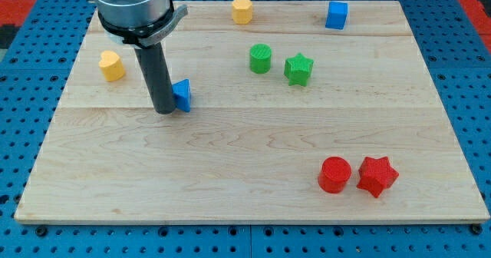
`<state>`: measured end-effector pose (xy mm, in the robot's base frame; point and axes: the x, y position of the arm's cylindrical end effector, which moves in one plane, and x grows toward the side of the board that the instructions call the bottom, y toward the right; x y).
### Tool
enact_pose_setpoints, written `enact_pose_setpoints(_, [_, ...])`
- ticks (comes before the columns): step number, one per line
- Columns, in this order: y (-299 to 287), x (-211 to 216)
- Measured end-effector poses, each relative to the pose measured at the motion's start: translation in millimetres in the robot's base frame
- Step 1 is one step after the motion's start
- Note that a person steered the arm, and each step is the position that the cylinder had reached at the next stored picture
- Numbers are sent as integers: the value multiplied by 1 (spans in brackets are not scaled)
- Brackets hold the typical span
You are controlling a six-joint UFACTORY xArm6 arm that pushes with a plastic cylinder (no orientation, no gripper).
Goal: Move the blue triangle to the left of the blue cube
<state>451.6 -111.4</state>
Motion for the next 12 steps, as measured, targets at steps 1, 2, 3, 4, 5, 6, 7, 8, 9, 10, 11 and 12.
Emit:
enact_pose_setpoints(1, [7,-17])
enact_pose_setpoints(2, [5,-51])
enact_pose_setpoints(3, [6,-84])
enact_pose_setpoints(4, [13,-118])
enact_pose_setpoints(5, [19,-145])
enact_pose_setpoints(6, [18,-155])
enact_pose_setpoints(7, [15,-169])
enact_pose_setpoints(8, [19,-189])
enact_pose_setpoints(9, [62,-191])
enact_pose_setpoints(10, [92,-186])
enact_pose_setpoints(11, [116,-176])
enact_pose_setpoints(12, [149,-175])
